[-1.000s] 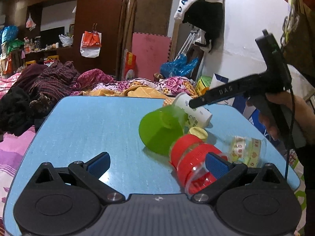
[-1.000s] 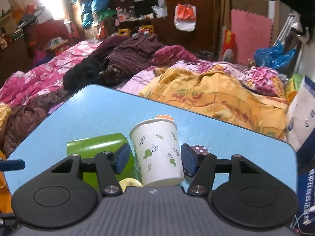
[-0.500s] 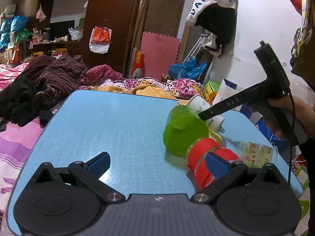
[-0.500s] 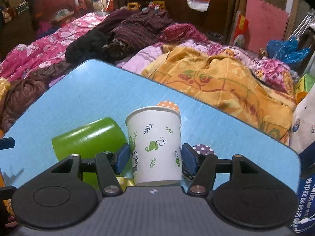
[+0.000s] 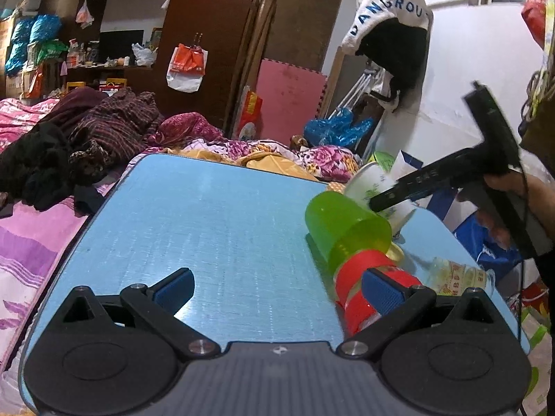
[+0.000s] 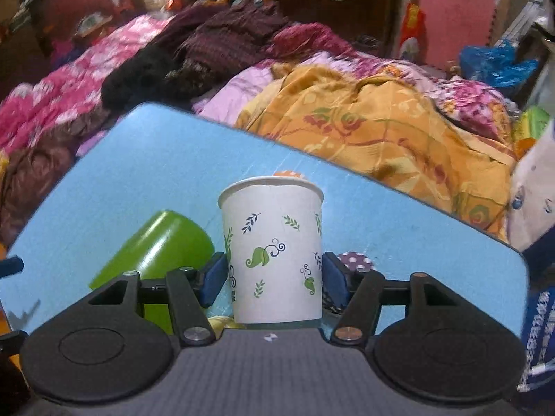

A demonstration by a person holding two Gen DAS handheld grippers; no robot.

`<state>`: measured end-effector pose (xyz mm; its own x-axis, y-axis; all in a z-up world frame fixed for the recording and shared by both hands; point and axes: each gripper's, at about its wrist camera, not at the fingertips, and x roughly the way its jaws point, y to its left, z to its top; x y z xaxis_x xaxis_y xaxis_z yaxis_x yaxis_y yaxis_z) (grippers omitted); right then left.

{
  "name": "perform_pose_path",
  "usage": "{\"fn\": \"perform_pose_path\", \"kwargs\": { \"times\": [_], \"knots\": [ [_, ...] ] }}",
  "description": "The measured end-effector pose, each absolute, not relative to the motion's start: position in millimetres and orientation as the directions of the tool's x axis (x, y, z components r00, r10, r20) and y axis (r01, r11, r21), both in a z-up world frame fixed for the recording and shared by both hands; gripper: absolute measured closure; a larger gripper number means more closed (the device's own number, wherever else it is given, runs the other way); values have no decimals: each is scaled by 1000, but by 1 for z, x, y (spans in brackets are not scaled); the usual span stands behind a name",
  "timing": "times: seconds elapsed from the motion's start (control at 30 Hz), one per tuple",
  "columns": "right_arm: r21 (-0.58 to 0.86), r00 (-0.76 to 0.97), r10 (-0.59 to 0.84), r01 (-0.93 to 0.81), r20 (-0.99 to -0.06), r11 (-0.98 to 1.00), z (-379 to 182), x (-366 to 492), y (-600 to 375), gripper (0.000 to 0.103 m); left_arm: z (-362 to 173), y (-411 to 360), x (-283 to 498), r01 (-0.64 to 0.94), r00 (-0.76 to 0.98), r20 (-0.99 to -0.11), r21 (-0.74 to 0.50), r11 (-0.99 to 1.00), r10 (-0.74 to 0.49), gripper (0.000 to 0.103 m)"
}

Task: Flip cup upright
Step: 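Move the right gripper to the white paper cup and grasp it, then lift the white cup with the right gripper toward the left gripper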

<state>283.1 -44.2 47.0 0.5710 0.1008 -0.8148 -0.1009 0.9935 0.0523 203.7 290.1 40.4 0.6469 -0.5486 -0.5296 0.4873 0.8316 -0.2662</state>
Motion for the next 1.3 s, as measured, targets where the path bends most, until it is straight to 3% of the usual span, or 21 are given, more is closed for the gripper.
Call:
{"fn": "perform_pose_path", "kwargs": {
  "times": [0.23, 0.43, 0.9, 1.03, 1.3],
  "knots": [
    [158, 681, 130, -21, -720, 987, 84, 228, -36, 42, 39, 307, 202, 489, 654, -508, -282, 826, -561, 0],
    [214, 732, 193, -66, -653, 975, 94, 176, 12, 42, 38, 338, 201, 461, 677, -487, -304, 834, -552, 0],
    [327, 700, 287, -80, -654, 942, 28, 174, 76, 42, 42, 379, 202, 388, 712, -483, -335, 858, -510, 0],
    [374, 687, 305, -52, -660, 926, 7, 186, 77, 42, 44, 366, 210, 389, 706, -511, -300, 871, -491, 0],
    [460, 727, 346, -45, -594, 887, -11, 164, 67, 42, 39, 341, 218, 475, 580, -587, -318, 820, -564, 0]
  ]
}}
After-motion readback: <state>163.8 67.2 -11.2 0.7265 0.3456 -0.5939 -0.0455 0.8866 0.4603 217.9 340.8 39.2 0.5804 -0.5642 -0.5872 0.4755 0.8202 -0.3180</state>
